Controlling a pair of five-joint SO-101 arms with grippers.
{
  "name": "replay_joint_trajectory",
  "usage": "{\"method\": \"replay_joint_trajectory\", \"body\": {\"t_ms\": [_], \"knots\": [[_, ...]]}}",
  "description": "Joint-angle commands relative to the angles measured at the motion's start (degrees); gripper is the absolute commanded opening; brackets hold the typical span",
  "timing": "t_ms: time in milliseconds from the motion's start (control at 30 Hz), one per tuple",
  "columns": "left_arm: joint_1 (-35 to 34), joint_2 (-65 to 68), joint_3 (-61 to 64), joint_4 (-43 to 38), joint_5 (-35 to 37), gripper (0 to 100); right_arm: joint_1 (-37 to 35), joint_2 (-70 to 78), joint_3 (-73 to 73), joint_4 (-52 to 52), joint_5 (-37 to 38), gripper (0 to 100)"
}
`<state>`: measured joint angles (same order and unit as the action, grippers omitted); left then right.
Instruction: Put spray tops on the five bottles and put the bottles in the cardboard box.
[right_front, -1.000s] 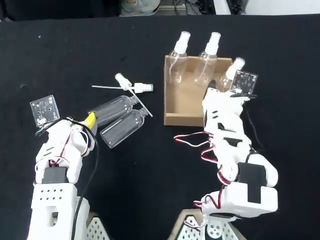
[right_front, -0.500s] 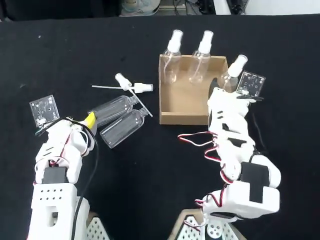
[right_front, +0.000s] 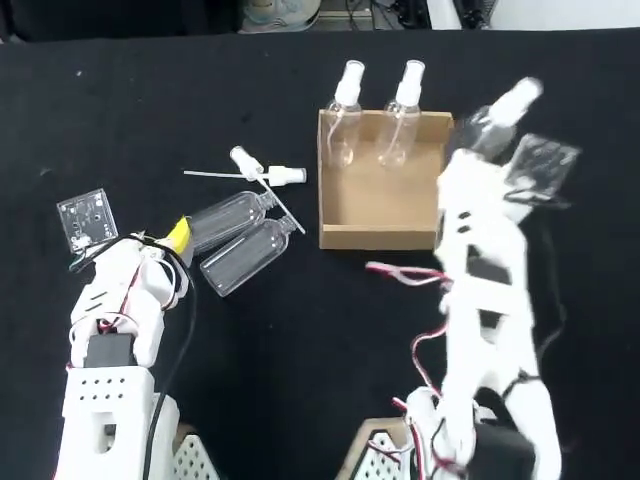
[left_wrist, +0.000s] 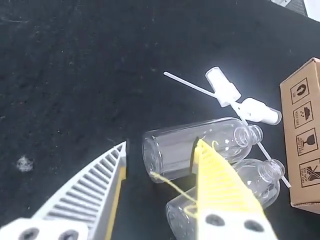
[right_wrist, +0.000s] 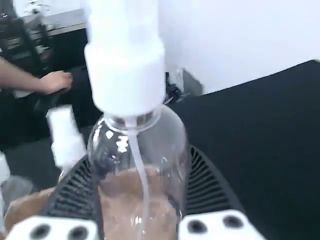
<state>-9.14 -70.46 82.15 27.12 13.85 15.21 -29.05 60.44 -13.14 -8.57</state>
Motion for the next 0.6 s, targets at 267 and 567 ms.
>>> {"method": "replay_joint_trajectory", "body": {"t_ms": [267,567], "knots": [[-0.48,-0.62,0.31,-1.14,0.26,21,17.05,10.33,-21.14,12.57,9.05,1.2],[-0.48,-0.62,0.40,-1.32,0.26,21,22.68,41.36,-24.92,-14.42,13.19,1.2]]}}
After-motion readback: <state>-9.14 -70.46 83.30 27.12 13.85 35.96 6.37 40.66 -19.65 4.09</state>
